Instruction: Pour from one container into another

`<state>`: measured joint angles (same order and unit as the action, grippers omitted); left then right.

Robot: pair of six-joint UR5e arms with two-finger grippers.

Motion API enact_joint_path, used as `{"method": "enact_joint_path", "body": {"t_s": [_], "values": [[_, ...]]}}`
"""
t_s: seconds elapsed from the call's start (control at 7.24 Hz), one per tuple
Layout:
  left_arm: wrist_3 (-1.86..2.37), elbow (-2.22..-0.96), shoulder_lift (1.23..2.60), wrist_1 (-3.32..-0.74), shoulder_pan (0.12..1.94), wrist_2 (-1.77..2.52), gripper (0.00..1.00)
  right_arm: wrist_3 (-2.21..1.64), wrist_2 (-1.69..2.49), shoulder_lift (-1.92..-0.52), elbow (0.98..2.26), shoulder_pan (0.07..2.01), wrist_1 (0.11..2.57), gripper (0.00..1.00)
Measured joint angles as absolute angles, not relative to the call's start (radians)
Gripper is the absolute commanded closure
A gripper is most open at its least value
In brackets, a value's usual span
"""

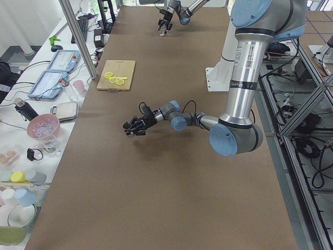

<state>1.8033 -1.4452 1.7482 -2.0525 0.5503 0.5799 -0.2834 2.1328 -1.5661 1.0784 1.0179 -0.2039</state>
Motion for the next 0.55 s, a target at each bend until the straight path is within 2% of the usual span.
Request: {"method": "enact_joint_path", "body": {"t_s": [0.55], "values": [[1.798, -1.448, 1.756, -2.050, 0.519, 0.580, 1.00, -0.286, 2.177, -1.580, 1.095, 1.023, -0.204, 0.00]]}}
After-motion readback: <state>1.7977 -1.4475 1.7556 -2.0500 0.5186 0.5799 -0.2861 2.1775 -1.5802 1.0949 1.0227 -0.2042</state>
